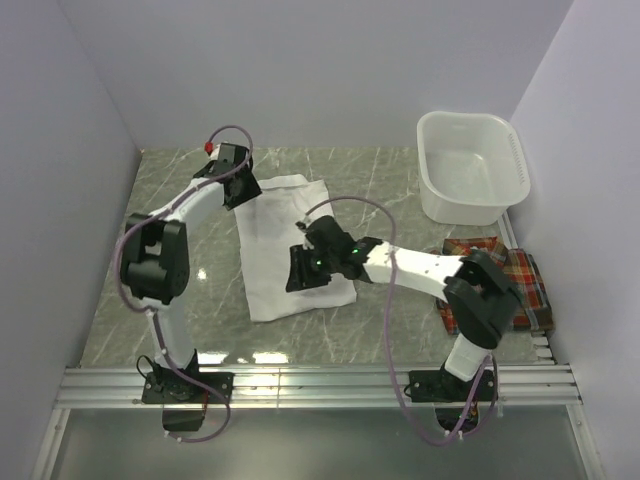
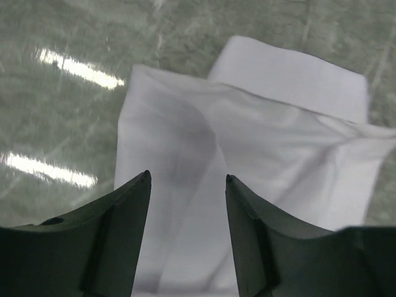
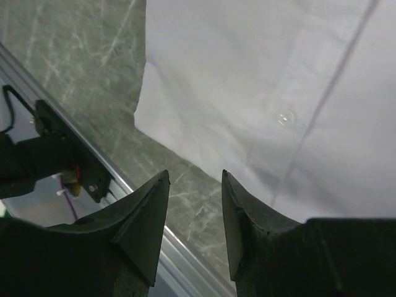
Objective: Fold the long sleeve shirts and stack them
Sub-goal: Fold the shirt
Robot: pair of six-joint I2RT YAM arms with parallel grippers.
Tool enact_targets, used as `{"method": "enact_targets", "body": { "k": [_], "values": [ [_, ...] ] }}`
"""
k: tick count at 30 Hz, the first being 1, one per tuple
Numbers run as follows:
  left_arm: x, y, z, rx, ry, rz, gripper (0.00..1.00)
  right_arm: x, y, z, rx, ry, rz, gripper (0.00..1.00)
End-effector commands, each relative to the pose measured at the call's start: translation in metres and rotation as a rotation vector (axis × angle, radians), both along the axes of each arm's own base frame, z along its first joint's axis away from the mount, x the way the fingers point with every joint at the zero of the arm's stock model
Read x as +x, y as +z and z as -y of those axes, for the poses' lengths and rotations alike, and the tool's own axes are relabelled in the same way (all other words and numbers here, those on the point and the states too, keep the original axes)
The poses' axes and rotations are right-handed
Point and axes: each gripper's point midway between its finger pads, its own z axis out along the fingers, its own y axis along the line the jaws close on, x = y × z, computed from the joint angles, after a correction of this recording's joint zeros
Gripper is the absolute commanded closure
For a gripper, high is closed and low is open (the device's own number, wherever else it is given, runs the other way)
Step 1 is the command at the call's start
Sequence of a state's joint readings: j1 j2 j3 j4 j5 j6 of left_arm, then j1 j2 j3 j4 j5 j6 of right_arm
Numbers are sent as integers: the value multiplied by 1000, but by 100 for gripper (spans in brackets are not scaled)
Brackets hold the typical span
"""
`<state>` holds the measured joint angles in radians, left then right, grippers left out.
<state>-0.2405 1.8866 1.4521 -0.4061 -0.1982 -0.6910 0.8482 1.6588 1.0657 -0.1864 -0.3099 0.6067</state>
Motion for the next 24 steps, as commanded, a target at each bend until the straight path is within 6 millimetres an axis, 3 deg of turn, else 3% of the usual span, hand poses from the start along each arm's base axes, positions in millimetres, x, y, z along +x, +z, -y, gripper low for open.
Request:
{"method": "enact_targets", "body": {
  "k": [1, 3, 6, 7, 13, 15, 17, 18, 19, 20, 21, 22, 23, 24],
  "values": [
    [26, -11, -10, 57, -20, -4, 44, -6, -26, -8, -123, 56, -5, 53],
    [36, -19, -15, 45, -13, -10, 46, -6, -38, -6, -151, 63, -11, 53],
    [40, -53, -23, 39, -3, -76, 52, 1, -61, 8, -244, 48, 11, 54],
    [38, -61, -25, 37, 3, -93, 60, 4, -70, 17, -293, 31, 24, 54],
    [16, -95, -39, 23, 62, -169, 71, 15, -97, 63, -491, 24, 86, 55],
    [-4, -110, -51, 41, 126, -235, 76, 27, -99, 82, -564, 27, 134, 54],
    [-37, -124, -65, 68, 224, -322, 83, 35, -102, 102, -641, 26, 151, 54],
    [-47, -118, -70, 63, 259, -324, 84, 45, -101, 113, -674, 37, 169, 54],
    [-75, -131, -74, 55, 303, -381, 85, 49, -103, 122, -704, 16, 151, 52],
    [-88, -134, -77, 42, 333, -398, 86, 56, -100, 124, -694, 18, 143, 52],
    [-97, -123, -80, 4, 363, -382, 87, 67, -93, 123, -689, 36, 168, 52],
    [-129, -137, -82, -20, 398, -439, 89, 75, -90, 133, -719, 22, 169, 52],
    [-139, -137, -83, -48, 419, -431, 89, 83, -85, 136, -736, 12, 182, 52],
    [-143, -121, -83, -94, 432, -383, 89, 98, -73, 132, -735, 8, 221, 52]
  ]
}}
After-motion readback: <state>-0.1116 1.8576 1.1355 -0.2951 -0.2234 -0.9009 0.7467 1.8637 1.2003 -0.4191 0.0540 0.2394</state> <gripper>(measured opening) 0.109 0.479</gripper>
